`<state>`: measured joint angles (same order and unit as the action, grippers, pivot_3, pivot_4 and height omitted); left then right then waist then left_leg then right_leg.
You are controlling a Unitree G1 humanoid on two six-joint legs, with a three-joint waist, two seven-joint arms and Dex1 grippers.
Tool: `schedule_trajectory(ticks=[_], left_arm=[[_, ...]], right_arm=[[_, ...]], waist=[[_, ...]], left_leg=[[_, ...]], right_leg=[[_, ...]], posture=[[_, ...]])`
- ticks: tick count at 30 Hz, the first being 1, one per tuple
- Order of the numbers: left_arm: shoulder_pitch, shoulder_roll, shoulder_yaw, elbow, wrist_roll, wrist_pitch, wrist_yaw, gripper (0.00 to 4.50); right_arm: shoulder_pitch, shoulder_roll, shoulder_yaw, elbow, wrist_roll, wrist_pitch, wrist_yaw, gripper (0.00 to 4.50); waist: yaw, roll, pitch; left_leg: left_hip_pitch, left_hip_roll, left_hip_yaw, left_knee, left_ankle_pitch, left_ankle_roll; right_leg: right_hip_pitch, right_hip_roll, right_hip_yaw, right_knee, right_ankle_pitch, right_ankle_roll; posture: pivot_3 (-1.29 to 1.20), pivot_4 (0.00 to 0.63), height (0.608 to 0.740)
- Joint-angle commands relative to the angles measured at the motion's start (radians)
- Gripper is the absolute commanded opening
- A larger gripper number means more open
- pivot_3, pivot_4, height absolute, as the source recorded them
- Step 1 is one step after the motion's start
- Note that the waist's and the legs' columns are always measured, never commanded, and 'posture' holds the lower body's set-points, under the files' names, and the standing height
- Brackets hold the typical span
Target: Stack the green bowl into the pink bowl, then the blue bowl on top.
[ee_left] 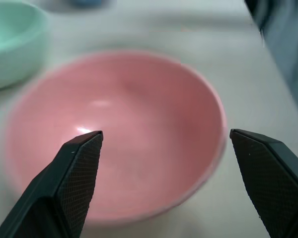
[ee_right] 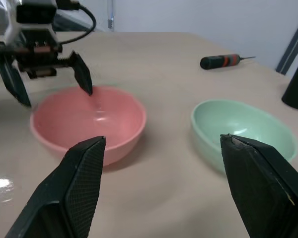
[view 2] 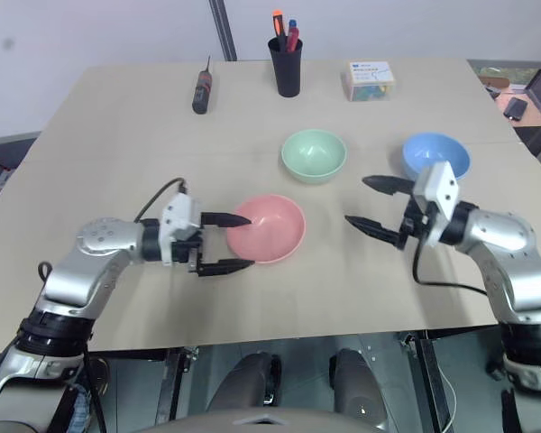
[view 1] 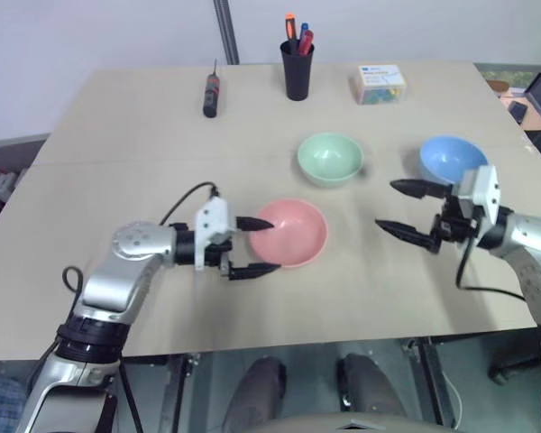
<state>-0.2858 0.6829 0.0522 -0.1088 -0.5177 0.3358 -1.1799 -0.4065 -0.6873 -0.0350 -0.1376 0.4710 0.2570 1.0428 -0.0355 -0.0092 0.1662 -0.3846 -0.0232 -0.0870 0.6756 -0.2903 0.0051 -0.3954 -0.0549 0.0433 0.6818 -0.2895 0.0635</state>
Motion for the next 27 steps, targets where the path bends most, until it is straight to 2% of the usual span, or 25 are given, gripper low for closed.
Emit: schedule_trajectory(ticks=[1, 8, 12, 17, 20, 23, 27], left_arm=[[0.045, -0.006, 0.139, -0.044, -0.095, 0.043, 0.075, 4.35], [0.124, -0.054, 0.326, -0.067, -0.189, 0.032, 0.200, 4.35], [0.173, -0.063, 0.415, -0.078, -0.238, 0.006, 0.197, 4.35], [0.231, -0.055, 0.467, -0.101, -0.264, -0.001, 0.201, 4.35], [0.254, -0.055, 0.479, -0.117, -0.275, -0.003, 0.199, 4.35], [0.273, -0.054, 0.484, -0.135, -0.285, 0.000, 0.197, 4.50], [0.293, -0.052, 0.483, -0.150, -0.290, 0.001, 0.198, 4.50]], right_arm=[[-0.130, 0.024, 0.077, 0.103, -0.084, -0.021, 0.013, 3.89], [-0.370, 0.152, 0.219, 0.396, -0.269, -0.113, -0.011, 3.89], [-0.523, 0.246, 0.289, 0.653, -0.396, -0.205, -0.057, 3.89], [-0.691, 0.329, 0.321, 0.973, -0.516, -0.262, -0.153, 3.89], [-0.731, 0.351, 0.351, 1.099, -0.580, -0.313, -0.174, 3.89], [-0.752, 0.366, 0.351, 1.170, -0.611, -0.357, -0.185, 3.22], [-0.767, 0.381, 0.337, 1.214, -0.627, -0.389, -0.178, 1.54]], waist=[[-0.001, 0.000, 0.000], [-0.006, 0.000, 0.000], [-0.005, 0.000, 0.000], [-0.009, 0.000, 0.000], [-0.008, 0.000, 0.000], [-0.009, 0.000, 0.000], [-0.024, 0.000, 0.000]], left_leg=[[0.000, 0.000, 0.000, 0.000, 0.000, 0.000], [-0.001, 0.000, 0.000, -0.001, 0.001, -0.002], [-0.001, -0.001, 0.001, -0.001, 0.001, -0.002], [-0.004, -0.001, 0.001, -0.002, 0.001, -0.003], [-0.006, -0.001, 0.001, -0.003, 0.001, -0.003], [-0.009, -0.002, 0.000, -0.003, 0.001, -0.003], [-0.013, -0.002, 0.002, -0.003, 0.002, -0.003]], right_leg=[[0.000, 0.000, 0.000, 0.000, 0.000, 0.000], [-0.001, -0.001, 0.000, -0.002, 0.000, 0.000], [-0.002, -0.002, 0.001, -0.002, 0.000, 0.000], [-0.005, -0.003, 0.000, -0.002, 0.000, 0.000], [-0.008, -0.003, 0.001, -0.002, 0.000, 0.000], [-0.010, -0.003, 0.000, -0.003, 0.000, 0.000], [-0.014, -0.004, 0.001, -0.002, 0.000, 0.000]], posture=[[0.00, 0.150, 0.740], [0.00, 0.150, 0.740], [0.00, 0.150, 0.740], [0.00, 0.150, 0.740], [0.00, 0.150, 0.740], [0.00, 0.150, 0.740], [0.00, 0.150, 0.740]])
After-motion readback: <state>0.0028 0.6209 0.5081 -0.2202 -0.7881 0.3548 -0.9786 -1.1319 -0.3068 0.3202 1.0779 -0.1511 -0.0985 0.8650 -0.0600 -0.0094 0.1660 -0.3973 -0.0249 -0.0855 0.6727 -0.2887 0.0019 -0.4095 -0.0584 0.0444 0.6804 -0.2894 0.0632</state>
